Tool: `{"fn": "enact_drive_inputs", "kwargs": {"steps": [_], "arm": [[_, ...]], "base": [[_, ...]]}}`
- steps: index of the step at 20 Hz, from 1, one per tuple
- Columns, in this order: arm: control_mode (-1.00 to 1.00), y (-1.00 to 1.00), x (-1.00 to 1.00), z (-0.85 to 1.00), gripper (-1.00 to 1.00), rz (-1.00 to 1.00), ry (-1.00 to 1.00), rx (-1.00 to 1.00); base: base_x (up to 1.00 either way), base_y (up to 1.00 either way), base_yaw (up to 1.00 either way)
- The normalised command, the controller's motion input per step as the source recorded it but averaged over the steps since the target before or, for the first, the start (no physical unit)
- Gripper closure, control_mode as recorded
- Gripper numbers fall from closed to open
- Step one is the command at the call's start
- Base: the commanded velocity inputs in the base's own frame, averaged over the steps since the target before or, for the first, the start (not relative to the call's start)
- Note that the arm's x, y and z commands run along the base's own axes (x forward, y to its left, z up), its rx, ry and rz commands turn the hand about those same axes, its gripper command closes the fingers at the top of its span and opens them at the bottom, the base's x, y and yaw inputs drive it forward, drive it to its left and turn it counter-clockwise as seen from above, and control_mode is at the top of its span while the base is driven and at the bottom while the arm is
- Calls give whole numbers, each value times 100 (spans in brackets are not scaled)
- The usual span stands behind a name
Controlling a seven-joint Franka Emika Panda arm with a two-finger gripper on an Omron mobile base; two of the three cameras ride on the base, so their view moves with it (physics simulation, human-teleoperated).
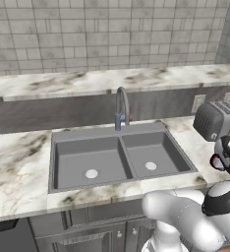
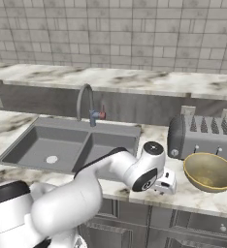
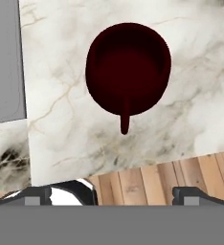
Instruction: Pick the mug and place it in the sink. Pick the bowl and place it in the open cabinet and then close the cabinet.
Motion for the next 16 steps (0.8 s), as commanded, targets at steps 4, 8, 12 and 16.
{"fn": "enact_drive_inputs", "kwargs": {"steps": [4, 8, 12, 16], "arm": [[-100, -1, 22, -12, -100, 0, 0, 0], [-100, -1, 23, -14, -100, 0, 0, 0], [-100, -11, 13, -12, -100, 0, 0, 0], [-100, -11, 12, -10, -100, 0, 0, 0]], "base": [[0, 0, 0], [0, 0, 0], [0, 0, 0], [0, 0, 0]]}}
